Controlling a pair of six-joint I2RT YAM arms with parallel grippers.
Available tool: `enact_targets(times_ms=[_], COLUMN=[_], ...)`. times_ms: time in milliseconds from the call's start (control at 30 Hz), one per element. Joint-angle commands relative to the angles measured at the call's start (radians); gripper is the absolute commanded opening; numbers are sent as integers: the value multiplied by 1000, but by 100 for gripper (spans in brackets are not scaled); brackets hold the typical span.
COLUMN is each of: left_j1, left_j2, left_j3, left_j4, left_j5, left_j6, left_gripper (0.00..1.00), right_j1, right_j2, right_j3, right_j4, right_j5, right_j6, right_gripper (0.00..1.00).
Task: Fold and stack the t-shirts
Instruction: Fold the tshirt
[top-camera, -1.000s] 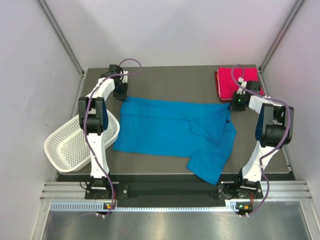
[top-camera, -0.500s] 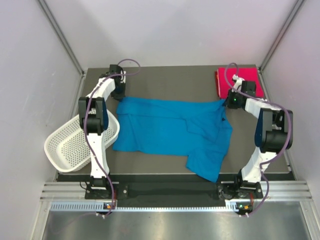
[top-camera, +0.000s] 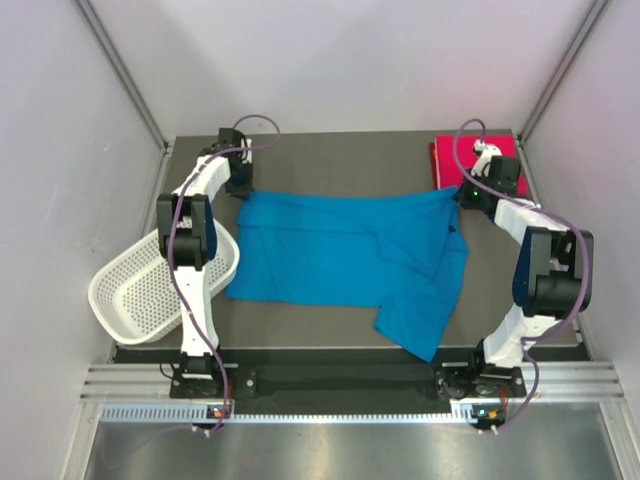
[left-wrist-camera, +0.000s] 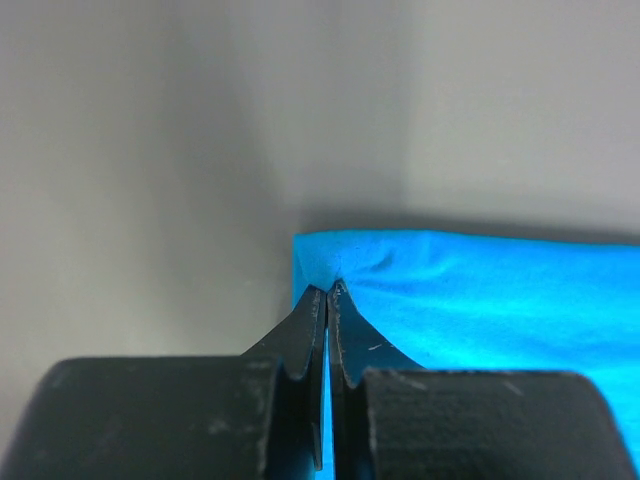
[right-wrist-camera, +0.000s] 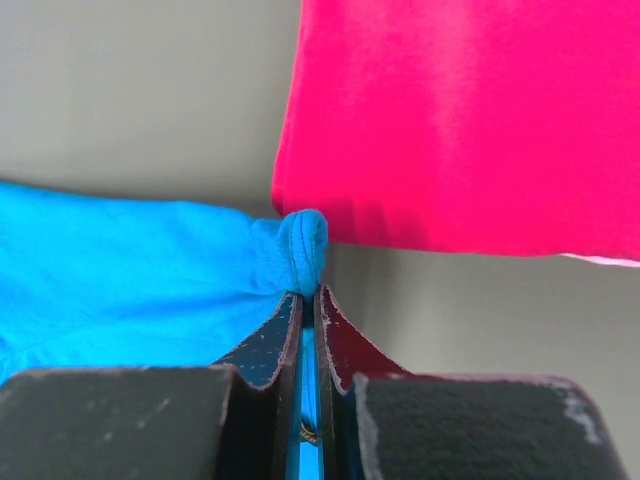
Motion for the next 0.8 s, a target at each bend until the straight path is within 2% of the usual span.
enact_targets(times_ms=[0, 300, 500, 767], left_j1=[5, 2, -11, -15], left_j2=[-40, -37, 9, 41], left_j3=[3, 8, 64, 89], left_j4=[83, 152, 153, 167], left_j5=[80, 185, 192, 215], left_j6=[-35, -93, -122, -151], left_gripper=[0, 0, 0, 22], right_j1=[-12, -49, -59, -78], right_j2=[-12, 9, 46, 106], right_j3=[75, 126, 160, 247], right_j4=[73, 74, 77, 38], right_j5=[22, 48, 46, 40], right_j6=[-3, 1, 0, 2], right_gripper=[0, 0, 0, 0])
